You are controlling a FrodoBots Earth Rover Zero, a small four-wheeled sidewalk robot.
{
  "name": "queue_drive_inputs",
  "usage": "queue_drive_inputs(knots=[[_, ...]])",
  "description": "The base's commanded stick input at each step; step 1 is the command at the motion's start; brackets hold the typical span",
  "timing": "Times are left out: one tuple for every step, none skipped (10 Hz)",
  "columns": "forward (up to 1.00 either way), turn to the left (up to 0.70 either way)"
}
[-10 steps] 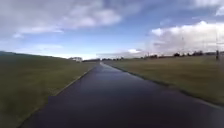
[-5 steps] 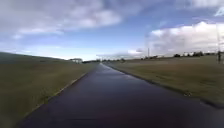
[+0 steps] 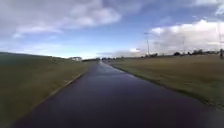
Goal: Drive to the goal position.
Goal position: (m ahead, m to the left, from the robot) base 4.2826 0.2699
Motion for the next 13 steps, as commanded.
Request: queue_drive_inputs(knots=[[0.00, 0.00], [0.00, 0.00], [0.44, 0.00], [1.00, 0.00], [1.00, 0.00], [1.00, 0.00], [1.00, 0.00], [1.00, 0.00], [1.00, 0.19], [1.00, 0.40], [1.00, 0.40], [1.00, 0.40], [1.00, 0.40]])
